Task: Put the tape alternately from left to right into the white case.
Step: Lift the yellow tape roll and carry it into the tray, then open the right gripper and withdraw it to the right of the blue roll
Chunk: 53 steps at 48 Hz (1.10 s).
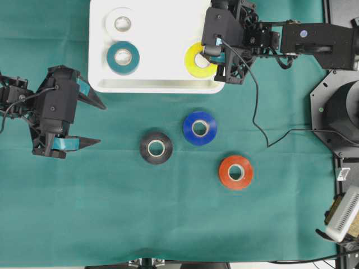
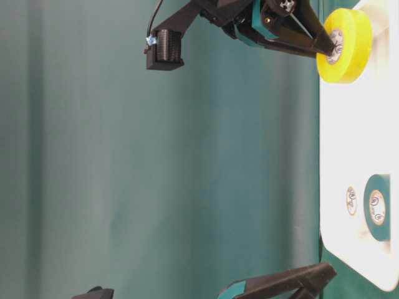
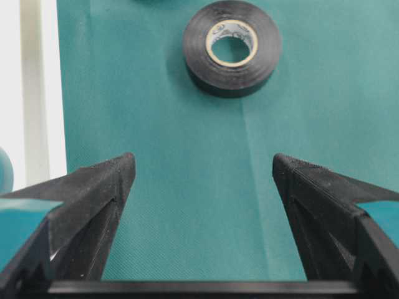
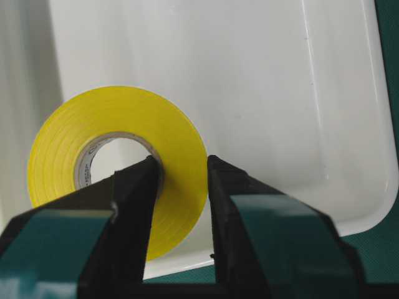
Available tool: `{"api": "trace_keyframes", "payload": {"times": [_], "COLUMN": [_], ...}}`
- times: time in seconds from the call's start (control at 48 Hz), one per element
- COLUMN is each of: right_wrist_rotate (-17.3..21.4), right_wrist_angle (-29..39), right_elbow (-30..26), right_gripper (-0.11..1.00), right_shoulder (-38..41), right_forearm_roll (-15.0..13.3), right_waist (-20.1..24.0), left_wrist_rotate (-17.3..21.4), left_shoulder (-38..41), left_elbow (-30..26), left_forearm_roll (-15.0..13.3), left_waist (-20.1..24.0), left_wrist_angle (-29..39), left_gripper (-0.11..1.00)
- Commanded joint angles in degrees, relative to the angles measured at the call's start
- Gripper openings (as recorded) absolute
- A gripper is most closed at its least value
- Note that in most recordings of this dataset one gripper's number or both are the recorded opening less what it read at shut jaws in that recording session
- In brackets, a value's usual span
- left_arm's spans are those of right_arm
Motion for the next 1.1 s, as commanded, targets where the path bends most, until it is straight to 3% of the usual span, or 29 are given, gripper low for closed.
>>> {"api": "trace_keyframes", "payload": {"times": [0.0,0.312,0.375,0.521,0.562,1.083], "right_wrist_rotate": [0.2,0.3,0.3,0.3,0.3,0.4], "right_wrist_angle": [-0.5,-0.5,-0.5,-0.6,-0.6,-0.5], "right_elbow": [-0.5,0.4,0.5,0.6,0.6,1.7], "right_gripper": [0.19,0.20,0.31,0.75,0.81,0.80], "right_shoulder": [-0.6,-0.5,-0.6,-0.5,-0.6,-2.2], "right_forearm_roll": [-0.1,-0.1,-0.1,-0.1,-0.1,0.3], "right_waist": [-0.1,-0.1,-0.1,-0.1,-0.1,1.8], "left_wrist_rotate": [-0.1,-0.1,-0.1,-0.1,-0.1,-0.1], "left_shoulder": [-0.5,-0.5,-0.5,-0.5,-0.5,-0.4], "left_elbow": [-1.1,-1.1,-1.1,-1.1,-1.1,-1.3], "left_forearm_roll": [-0.2,-0.2,-0.2,-0.2,-0.2,-0.2], "left_waist": [-0.2,-0.1,-0.2,-0.2,-0.2,-0.1], "left_wrist_angle": [-0.4,-0.4,-0.4,-0.4,-0.4,-0.4], "left_gripper": [0.60,0.60,0.60,0.60,0.60,0.60]}}
